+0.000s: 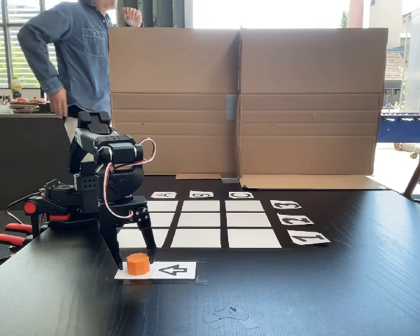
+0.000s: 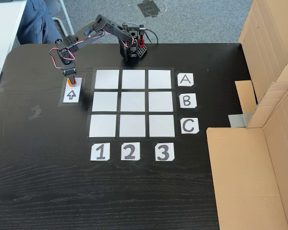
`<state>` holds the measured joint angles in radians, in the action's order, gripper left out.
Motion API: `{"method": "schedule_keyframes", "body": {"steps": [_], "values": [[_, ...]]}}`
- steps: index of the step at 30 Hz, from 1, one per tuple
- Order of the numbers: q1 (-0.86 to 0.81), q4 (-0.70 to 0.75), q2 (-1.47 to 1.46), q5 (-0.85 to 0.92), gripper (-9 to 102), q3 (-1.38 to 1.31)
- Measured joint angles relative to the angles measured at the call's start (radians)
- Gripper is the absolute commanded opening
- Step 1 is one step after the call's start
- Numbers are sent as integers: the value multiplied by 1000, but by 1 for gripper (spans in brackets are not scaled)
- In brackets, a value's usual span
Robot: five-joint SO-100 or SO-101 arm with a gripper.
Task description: Pick up the round, orange token and place it in the grid on square A1.
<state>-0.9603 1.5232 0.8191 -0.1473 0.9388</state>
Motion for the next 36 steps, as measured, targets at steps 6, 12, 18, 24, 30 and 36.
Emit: {"method": "schedule_keyframes", "body": {"steps": [6,12,18,24,30,36], "values": [[0,-3,-9,0,12,-23],[0,0,-9,0,11,-37],[0,0,-8,0,11,-37],[0,17,63,0,11,-37],[0,26,173,0,11,-15],[0,26,328,0,11,80]]}}
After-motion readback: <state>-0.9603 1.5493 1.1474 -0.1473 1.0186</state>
